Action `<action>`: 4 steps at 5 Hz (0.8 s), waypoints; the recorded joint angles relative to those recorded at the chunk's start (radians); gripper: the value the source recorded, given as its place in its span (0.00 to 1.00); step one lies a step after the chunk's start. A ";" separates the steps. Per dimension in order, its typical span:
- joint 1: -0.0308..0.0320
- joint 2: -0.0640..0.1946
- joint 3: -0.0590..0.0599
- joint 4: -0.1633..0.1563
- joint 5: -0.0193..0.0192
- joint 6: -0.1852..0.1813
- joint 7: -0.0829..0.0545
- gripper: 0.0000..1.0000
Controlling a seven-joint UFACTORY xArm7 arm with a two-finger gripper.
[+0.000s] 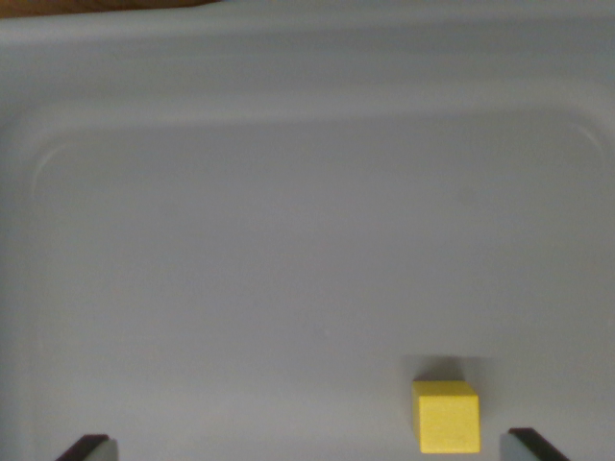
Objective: Pick yellow cube
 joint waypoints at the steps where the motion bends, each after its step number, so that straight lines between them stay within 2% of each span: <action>1: -0.0008 0.001 -0.001 -0.006 0.0005 -0.007 -0.003 0.00; 4: -0.0024 0.003 -0.003 -0.019 0.0015 -0.020 -0.008 0.00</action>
